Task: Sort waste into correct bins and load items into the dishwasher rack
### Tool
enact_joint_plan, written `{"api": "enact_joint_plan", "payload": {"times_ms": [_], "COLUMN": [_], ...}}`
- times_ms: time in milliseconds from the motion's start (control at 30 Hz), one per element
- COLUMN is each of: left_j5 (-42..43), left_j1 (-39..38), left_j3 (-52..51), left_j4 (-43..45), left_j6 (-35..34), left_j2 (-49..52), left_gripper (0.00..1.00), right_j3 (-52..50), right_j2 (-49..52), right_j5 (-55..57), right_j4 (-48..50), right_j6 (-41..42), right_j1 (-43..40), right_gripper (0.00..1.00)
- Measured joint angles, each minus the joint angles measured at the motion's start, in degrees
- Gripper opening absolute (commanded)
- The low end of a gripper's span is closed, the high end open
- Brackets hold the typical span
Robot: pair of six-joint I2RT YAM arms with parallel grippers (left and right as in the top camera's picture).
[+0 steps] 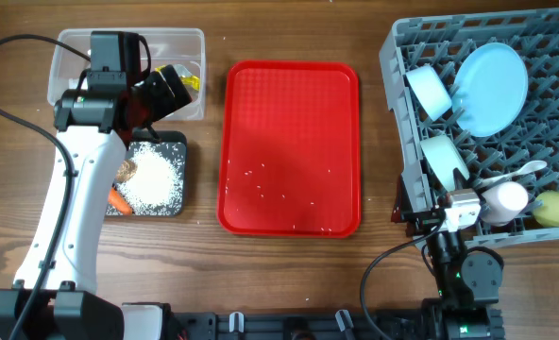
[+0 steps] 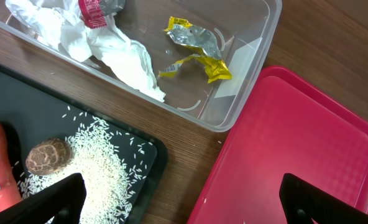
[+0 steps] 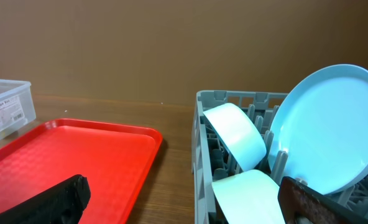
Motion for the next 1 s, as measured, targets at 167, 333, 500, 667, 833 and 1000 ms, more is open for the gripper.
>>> {"api": "enact_joint_plan", "payload": {"times_ms": [167, 333, 500, 667, 833, 1000], "left_j5": [-0.22, -0.44, -0.42, 0.17, 1.57, 1.60], "left_j1": [-0.02, -0.02, -0.09, -0.11, -0.13, 0.02], "left_j3": [0.00, -0.02, -5.81, -24.33, -43.01, -53.75], "left_j4": [0.00, 2.10, 16.61, 32.50, 43.34, 45.35], "left_j6": [0.02, 0.04, 0.63, 4.13, 5.01, 5.22], "left_j2": [0.00, 0.00, -7.76, -25.40, -41.94, -56.17], "left_gripper": [1.00, 1.00, 1.00, 1.00, 1.00, 1.00], "right_j3": [0.00, 0.00, 0.00, 0.00, 0.00, 0.00], "right_j2": [0.00, 0.00, -0.04, -0.15, -0.20, -0.26], "right_j5": [0.00, 0.00, 0.00, 0.00, -0.02, 0.00], "right_j4": [0.02, 0.00, 0.00, 0.04, 0.00, -0.02], "right_j6": [-0.02, -0.22, -0.42, -0.46, -0.66, -0.83], "right_j1": [0.00, 0.00, 0.00, 0.00, 0.00, 0.00], "right_gripper": [1.00, 1.00, 0.99, 1.00, 1.00, 1.00]}}
